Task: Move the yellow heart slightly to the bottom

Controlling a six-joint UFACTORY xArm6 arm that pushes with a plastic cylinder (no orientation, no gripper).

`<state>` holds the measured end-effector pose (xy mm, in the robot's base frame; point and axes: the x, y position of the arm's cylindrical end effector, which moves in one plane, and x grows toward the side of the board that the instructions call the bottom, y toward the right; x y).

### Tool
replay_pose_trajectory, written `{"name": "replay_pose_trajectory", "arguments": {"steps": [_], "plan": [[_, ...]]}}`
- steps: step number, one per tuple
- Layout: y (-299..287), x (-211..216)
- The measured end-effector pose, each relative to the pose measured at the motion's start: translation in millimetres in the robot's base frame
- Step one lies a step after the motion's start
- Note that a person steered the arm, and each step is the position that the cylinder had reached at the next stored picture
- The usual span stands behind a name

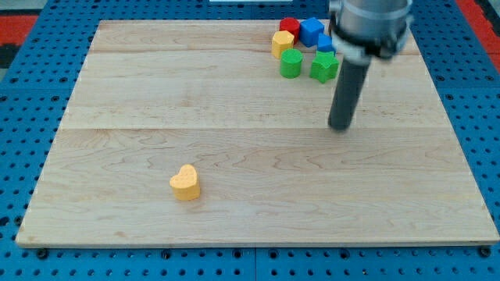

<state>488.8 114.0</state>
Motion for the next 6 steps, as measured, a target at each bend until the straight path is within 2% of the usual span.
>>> {"name": "replay_pose_trajectory", "arguments": {"steps": [1,2,3,4,5,6], "plan": [[-61.9,80.9],[-136.2,101.0],[-169.4,79.4],[-149.9,63.5],[-145.6,68.8],[-196.1,89.0]]}}
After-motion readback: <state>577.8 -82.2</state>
